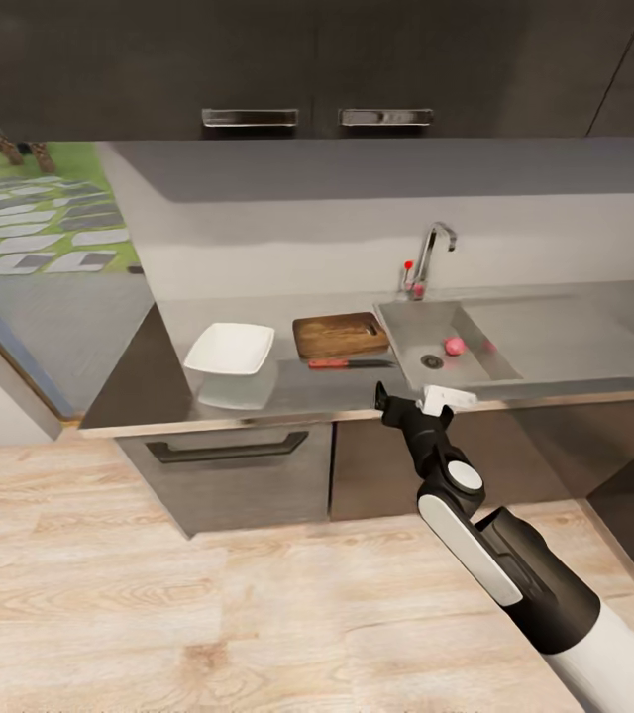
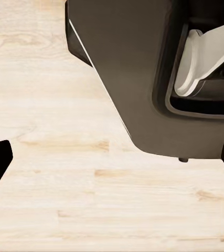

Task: In the kitchen, take the Vidalia onion out of the sink, dice it on the chopping board with the paring knife, put the diced onion into the bowl on the countertop, then place both the paring knife and the chopping board into the sink.

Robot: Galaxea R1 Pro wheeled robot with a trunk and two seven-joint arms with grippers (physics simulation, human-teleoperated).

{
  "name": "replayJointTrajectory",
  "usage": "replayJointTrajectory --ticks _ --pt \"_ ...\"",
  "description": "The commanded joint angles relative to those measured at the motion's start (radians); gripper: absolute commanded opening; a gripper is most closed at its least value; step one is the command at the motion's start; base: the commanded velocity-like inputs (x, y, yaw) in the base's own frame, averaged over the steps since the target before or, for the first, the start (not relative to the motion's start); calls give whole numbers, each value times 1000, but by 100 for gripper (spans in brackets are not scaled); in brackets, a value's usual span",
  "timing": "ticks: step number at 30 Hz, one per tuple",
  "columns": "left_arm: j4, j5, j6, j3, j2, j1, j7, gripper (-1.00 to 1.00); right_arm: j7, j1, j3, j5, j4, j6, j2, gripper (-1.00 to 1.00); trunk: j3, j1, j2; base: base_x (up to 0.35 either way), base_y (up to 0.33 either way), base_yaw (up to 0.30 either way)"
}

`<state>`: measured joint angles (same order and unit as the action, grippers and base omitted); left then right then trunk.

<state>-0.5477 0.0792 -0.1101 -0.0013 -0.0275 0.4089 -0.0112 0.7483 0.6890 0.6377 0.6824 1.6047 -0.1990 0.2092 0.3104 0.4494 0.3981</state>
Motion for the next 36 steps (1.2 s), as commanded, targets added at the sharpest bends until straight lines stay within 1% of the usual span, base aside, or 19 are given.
replayJointTrajectory --ticks 1,4,8,10,13,15,17,22,23,29,31,33,36 --pt "-1 8 -1 0 0 1 -1 100 7 -1 2 3 2 -5 1 100 2 1 2 6 -230 0" --pt "1 8 0 0 0 1 -1 100 3 -18 2 2 -2 -3 1 100 2 1 2 66 -206 0" --pt "2 8 -1 0 0 1 -1 100 3 -23 3 2 -3 18 1 100 2 1 2 3 -244 0" --pt "2 8 -2 0 0 1 -1 100 3 -24 11 2 -6 31 2 100 2 1 2 -84 -258 0" --pt "2 8 -2 0 0 1 -1 100 5 -24 61 1 -15 54 6 100 2 1 2 -125 -262 0" --pt "2 8 -2 0 0 1 -1 100 7 -25 109 1 -22 78 12 100 2 1 2 -176 -247 0" --pt "2 8 -1 0 0 1 -1 100 9 -25 146 0 -37 113 18 100 2 1 2 -216 -215 0" --pt "6 8 -2 0 0 1 -1 100 10 -25 182 0 -55 142 21 100 2 1 2 -244 -195 0" --pt "8 8 -1 0 0 1 -1 100 11 -25 197 0 -59 146 22 100 2 1 2 -268 -186 0" --pt "8 8 -1 0 0 1 -1 100 11 -25 203 0 -68 147 22 100 2 1 2 -271 -185 0" --pt "8 8 -1 0 0 1 -1 100 10 -25 211 0 -74 147 22 100 2 1 2 -272 -184 0" --pt "8 8 -1 0 0 1 -1 100 10 -25 226 0 -84 152 22 100 2 1 2 -272 -184 0" --pt "7 8 -1 0 0 0 -1 100 10 -25 271 0 -128 207 22 100 2 1 2 -201 -130 0"
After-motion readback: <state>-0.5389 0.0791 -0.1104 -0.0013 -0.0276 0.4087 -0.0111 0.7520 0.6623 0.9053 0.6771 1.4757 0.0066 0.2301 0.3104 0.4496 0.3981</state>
